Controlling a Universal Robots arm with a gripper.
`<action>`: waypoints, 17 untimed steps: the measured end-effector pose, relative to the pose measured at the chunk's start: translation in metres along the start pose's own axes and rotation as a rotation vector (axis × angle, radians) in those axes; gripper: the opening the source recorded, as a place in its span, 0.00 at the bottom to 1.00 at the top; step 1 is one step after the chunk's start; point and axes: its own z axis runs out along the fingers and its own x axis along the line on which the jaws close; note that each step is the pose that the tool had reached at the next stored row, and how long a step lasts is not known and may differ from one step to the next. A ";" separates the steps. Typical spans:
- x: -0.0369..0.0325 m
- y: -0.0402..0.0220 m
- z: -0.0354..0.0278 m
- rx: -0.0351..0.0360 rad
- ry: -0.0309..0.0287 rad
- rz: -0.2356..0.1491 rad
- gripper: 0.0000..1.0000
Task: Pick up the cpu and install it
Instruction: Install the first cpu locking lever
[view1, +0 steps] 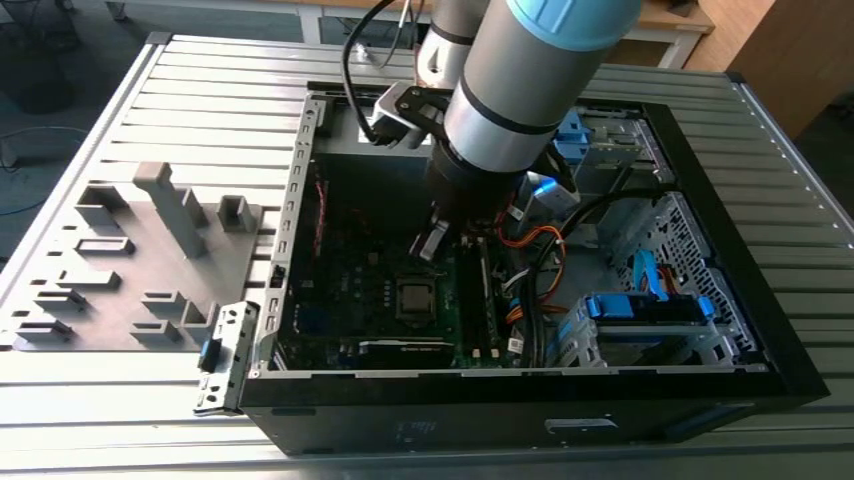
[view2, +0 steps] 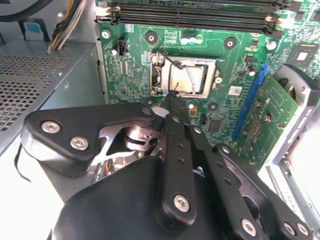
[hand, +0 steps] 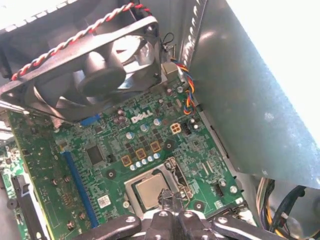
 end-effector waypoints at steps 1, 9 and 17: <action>-0.0002 -0.0007 0.0003 -0.0074 0.0024 0.000 0.11; -0.0021 -0.0067 0.0012 -0.0203 0.0063 0.007 0.11; -0.0065 -0.0181 0.0075 -0.0315 0.0116 0.011 0.11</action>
